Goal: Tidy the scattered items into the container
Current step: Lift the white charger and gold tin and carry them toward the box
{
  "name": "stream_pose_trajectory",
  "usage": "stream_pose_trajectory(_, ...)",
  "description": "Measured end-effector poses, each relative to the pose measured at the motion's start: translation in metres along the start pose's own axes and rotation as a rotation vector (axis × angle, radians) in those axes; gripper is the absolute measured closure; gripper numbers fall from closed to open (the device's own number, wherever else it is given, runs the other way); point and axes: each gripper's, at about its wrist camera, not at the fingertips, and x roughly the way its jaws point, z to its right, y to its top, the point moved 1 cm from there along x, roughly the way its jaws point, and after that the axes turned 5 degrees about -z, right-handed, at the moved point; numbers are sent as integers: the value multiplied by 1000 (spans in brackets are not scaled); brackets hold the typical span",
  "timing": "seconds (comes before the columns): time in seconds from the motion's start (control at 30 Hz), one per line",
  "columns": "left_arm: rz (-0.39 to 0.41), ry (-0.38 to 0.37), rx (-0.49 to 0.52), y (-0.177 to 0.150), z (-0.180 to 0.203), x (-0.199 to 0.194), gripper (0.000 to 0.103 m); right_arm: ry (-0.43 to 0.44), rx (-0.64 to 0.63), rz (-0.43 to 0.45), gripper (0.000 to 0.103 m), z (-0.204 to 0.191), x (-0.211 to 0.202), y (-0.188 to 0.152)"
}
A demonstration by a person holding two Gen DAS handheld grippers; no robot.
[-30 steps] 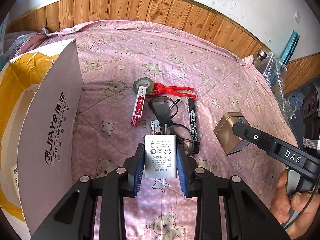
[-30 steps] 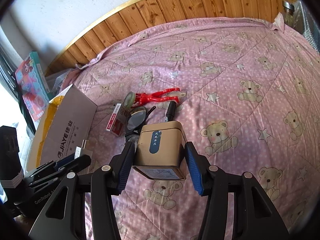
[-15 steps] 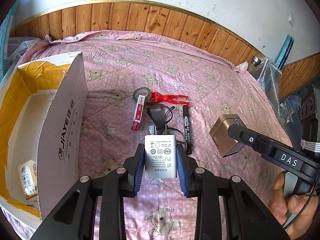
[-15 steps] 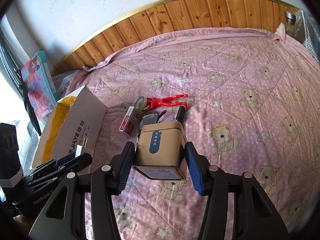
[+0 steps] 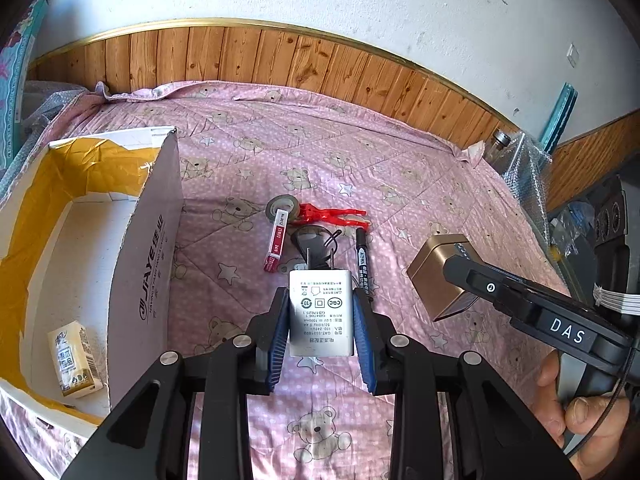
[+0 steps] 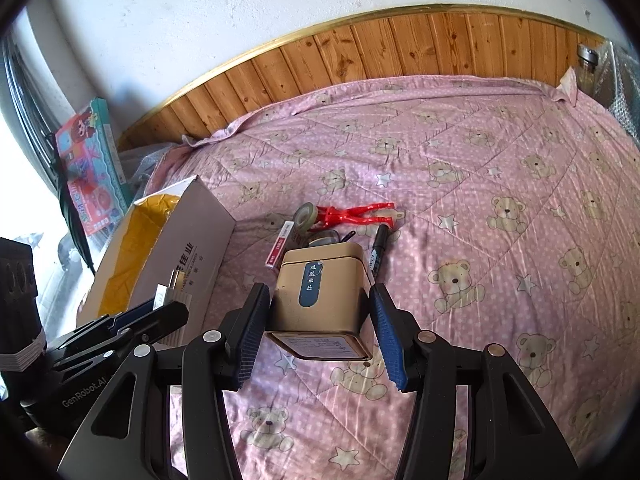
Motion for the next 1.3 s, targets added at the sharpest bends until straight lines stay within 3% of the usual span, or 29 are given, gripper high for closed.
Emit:
stream_pose_trajectory(1.2, 127, -42, -90, -11, -46, -71, 71, 13, -143, 51, 49, -91, -32, 0)
stream_pose_trajectory(1.27, 135, -43, -98, -11, -52, -75, 71, 14, -154, 50, 52, -98, -32, 1)
stream_pose_trajectory(1.3, 138, -45, -103, -11, -54, -77, 71, 14, -161, 48, 77, -101, -32, 2)
